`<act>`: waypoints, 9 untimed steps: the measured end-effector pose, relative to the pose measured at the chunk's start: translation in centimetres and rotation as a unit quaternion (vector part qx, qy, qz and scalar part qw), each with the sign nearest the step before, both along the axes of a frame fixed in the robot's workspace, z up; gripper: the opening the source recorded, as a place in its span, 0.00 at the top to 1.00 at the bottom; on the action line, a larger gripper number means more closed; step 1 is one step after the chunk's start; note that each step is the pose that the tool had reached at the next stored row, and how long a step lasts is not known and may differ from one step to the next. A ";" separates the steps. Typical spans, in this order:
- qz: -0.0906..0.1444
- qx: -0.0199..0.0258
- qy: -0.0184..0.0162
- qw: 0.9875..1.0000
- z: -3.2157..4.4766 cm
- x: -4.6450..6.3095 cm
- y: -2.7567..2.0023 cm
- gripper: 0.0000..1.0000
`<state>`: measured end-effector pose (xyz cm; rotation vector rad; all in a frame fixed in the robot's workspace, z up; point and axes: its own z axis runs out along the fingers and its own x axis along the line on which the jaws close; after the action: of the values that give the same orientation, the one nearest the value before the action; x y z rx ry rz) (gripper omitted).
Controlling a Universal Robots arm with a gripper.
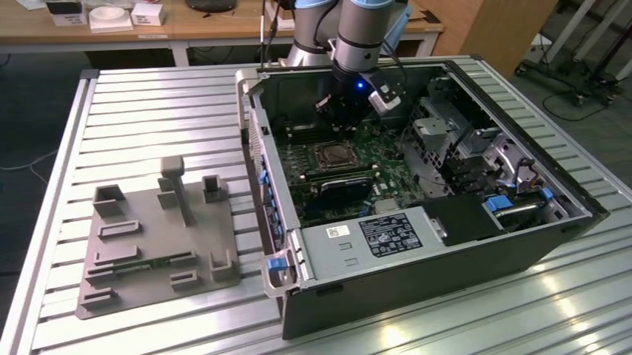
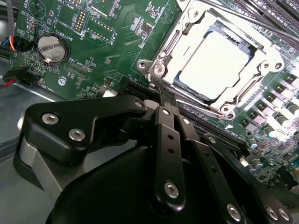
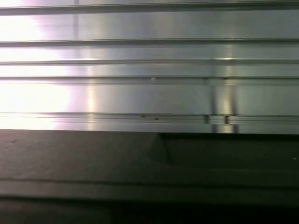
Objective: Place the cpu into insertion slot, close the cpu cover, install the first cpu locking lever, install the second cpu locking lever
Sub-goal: 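Install the first cpu locking lever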
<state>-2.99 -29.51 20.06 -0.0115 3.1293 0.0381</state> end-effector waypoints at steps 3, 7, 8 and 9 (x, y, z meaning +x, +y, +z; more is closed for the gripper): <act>-0.001 -0.001 0.000 1.000 0.00 0.0 -0.01 0.90; -0.002 -0.002 0.000 1.000 -0.01 0.0 -0.04 0.90; -0.002 -0.002 0.000 1.000 -0.02 0.0 -0.05 0.90; -0.003 -0.002 0.000 1.000 -0.03 0.0 -0.07 0.90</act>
<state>-2.99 -29.59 20.03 -0.0024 3.1292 0.0321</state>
